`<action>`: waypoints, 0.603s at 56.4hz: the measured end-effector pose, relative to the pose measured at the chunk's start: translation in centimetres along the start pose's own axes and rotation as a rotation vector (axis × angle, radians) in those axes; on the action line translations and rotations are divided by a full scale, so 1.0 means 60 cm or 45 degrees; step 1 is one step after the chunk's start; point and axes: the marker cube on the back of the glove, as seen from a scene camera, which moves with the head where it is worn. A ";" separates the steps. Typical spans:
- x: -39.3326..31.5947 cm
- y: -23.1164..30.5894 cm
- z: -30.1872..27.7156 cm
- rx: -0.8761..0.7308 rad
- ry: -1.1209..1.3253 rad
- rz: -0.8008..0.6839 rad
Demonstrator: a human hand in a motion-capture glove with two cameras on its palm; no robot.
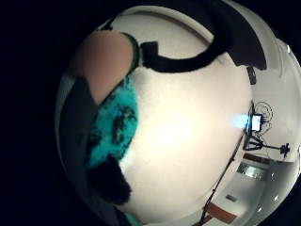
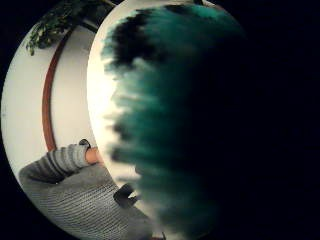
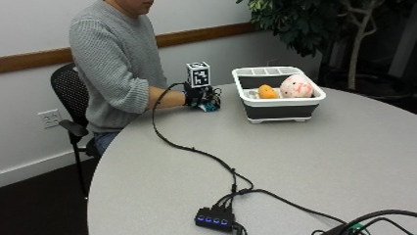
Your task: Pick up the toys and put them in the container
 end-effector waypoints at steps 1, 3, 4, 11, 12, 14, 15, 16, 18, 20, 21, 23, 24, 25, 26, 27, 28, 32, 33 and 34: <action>-0.019 -0.005 0.009 0.008 -0.002 -0.003; -0.024 -0.009 0.012 0.065 -0.011 -0.004; -0.024 -0.010 0.013 0.098 -0.017 -0.002; -0.029 -0.020 0.008 0.237 -0.047 -0.027; -0.031 -0.022 0.006 0.244 -0.059 -0.028; -0.030 -0.028 -0.002 0.247 -0.085 -0.030; -0.029 -0.032 -0.007 0.246 -0.096 -0.030; -0.027 -0.036 -0.014 0.246 -0.107 -0.028; -0.016 -0.042 -0.037 0.258 -0.136 -0.024; 0.006 -0.046 -0.076 0.295 -0.180 -0.025; 0.019 -0.048 -0.100 0.320 -0.198 -0.025; 0.042 -0.054 -0.146 0.367 -0.214 -0.014; 0.052 -0.058 -0.168 0.389 -0.219 -0.002; 0.060 -0.061 -0.188 0.408 -0.227 0.011; 0.068 -0.064 -0.206 0.424 -0.236 0.023; 0.076 -0.067 -0.221 0.437 -0.244 0.033; 0.083 -0.069 -0.235 0.448 -0.247 0.042; 0.113 -0.081 -0.277 0.492 -0.233 0.088; 0.120 -0.084 -0.284 0.499 -0.226 0.096; 0.125 -0.088 -0.289 0.501 -0.218 0.102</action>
